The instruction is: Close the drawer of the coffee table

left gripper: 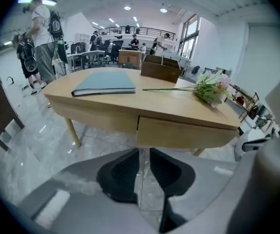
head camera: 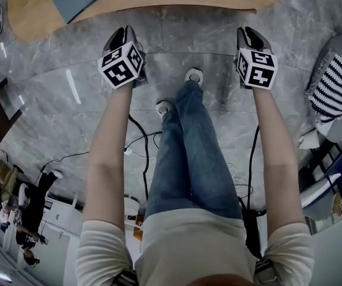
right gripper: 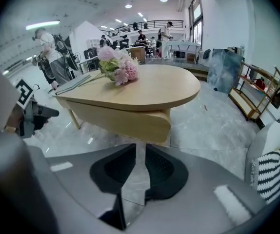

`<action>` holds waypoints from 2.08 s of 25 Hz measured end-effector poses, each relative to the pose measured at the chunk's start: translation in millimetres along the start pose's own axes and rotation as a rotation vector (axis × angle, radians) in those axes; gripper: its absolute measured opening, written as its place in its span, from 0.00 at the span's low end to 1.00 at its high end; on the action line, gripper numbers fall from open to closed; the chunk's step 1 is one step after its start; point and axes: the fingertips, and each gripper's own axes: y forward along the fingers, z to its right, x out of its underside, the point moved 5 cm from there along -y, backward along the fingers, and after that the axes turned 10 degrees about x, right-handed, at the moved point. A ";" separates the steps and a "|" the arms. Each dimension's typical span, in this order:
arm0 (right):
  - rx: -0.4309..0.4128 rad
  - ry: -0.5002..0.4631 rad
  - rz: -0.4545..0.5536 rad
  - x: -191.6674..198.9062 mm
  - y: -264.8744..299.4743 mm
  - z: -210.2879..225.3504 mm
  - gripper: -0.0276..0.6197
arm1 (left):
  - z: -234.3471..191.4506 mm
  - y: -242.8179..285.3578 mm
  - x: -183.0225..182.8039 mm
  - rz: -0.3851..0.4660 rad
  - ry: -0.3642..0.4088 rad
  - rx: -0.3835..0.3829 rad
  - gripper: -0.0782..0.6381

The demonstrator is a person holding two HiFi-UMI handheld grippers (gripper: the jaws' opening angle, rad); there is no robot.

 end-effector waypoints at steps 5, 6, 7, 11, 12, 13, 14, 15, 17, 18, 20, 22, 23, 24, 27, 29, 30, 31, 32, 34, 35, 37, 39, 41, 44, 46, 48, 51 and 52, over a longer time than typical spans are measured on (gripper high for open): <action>0.001 0.112 0.041 15.1 -38.9 -31.5 0.04 | 6.1 -33.3 28.2 0.003 -0.002 0.038 0.11; 0.000 0.129 0.049 17.9 -47.6 -37.8 0.04 | 9.4 -40.5 31.8 0.008 -0.009 0.061 0.11; -0.004 0.145 0.060 20.3 -56.5 -44.3 0.04 | 12.5 -47.8 34.5 0.016 -0.018 0.085 0.11; -0.043 0.183 0.107 27.6 -93.5 -72.9 0.04 | 18.4 -79.0 40.9 0.042 -0.041 0.139 0.11; -0.055 0.183 0.116 29.9 -103.3 -80.2 0.04 | 19.3 -87.6 42.7 0.043 -0.042 0.143 0.11; -0.066 0.178 0.126 32.4 -113.3 -87.2 0.04 | 20.6 -96.8 44.3 0.045 -0.044 0.150 0.11; -0.073 0.173 0.137 34.8 -123.4 -93.6 0.04 | 22.3 -106.3 45.8 0.051 -0.044 0.160 0.11; -0.080 0.168 0.147 37.3 -133.7 -99.6 0.04 | 24.2 -116.1 47.0 0.060 -0.045 0.175 0.11; -0.103 0.173 0.169 42.1 -155.0 -111.0 0.04 | 28.3 -136.4 50.4 0.078 -0.052 0.212 0.11; -0.119 0.180 0.183 44.3 -166.1 -116.1 0.04 | 30.8 -146.8 52.8 0.083 -0.059 0.233 0.11; -0.142 0.190 0.213 48.1 -189.1 -124.3 0.04 | 38.1 -168.0 58.3 0.093 -0.073 0.279 0.11; -0.152 0.190 0.238 52.0 -212.6 -131.8 0.04 | 46.9 -190.5 63.8 0.106 -0.078 0.323 0.11; -0.156 0.189 0.248 53.7 -224.4 -136.1 0.04 | 50.8 -202.6 66.5 0.111 -0.077 0.340 0.11; -0.160 0.188 0.255 55.1 -236.3 -140.7 0.04 | 54.4 -214.8 69.0 0.113 -0.075 0.353 0.11; -0.183 0.202 0.274 58.1 -274.1 -153.0 0.04 | 66.7 -252.3 76.5 0.107 -0.062 0.377 0.11; -0.205 0.218 0.278 60.5 -301.4 -160.4 0.04 | 77.1 -278.7 82.1 0.097 -0.059 0.397 0.11; -0.214 0.223 0.280 61.3 -315.2 -164.4 0.04 | 82.5 -292.2 84.1 0.092 -0.058 0.410 0.11; -0.222 0.224 0.285 61.4 -328.9 -168.7 0.04 | 87.5 -305.9 85.1 0.090 -0.055 0.423 0.11; -0.230 0.222 0.292 60.9 -342.4 -173.2 0.04 | 92.0 -319.8 85.4 0.090 -0.052 0.435 0.11; -0.243 0.211 0.306 59.7 -369.3 -181.6 0.04 | 99.7 -348.4 86.1 0.093 -0.046 0.450 0.11; -0.250 0.205 0.311 59.6 -382.7 -184.7 0.04 | 103.3 -363.0 87.2 0.093 -0.044 0.455 0.11; -0.263 0.197 0.315 58.2 -407.7 -188.1 0.04 | 110.3 -389.7 88.5 0.094 -0.042 0.462 0.11; -0.278 0.197 0.327 51.4 -429.5 -188.9 0.04 | 115.6 -411.1 84.1 0.101 -0.034 0.465 0.11; -0.296 0.198 0.339 45.7 -451.8 -189.7 0.04 | 119.4 -431.8 78.8 0.109 -0.024 0.465 0.11; -0.319 0.183 0.343 43.1 -484.0 -188.3 0.04 | 129.0 -460.3 71.3 0.124 -0.012 0.468 0.11; -0.330 0.160 0.356 37.7 -498.2 -187.3 0.04 | 136.7 -472.5 61.4 0.144 0.002 0.473 0.11; -0.333 0.126 0.368 31.5 -510.1 -188.6 0.04 | 143.9 -483.9 51.4 0.160 0.012 0.478 0.11; -0.329 0.082 0.385 19.0 -526.2 -191.8 0.04 | 153.4 -499.3 38.6 0.179 0.013 0.486 0.11; -0.331 0.071 0.394 13.5 -531.3 -193.0 0.04 | 156.4 -503.8 34.2 0.188 0.015 0.490 0.11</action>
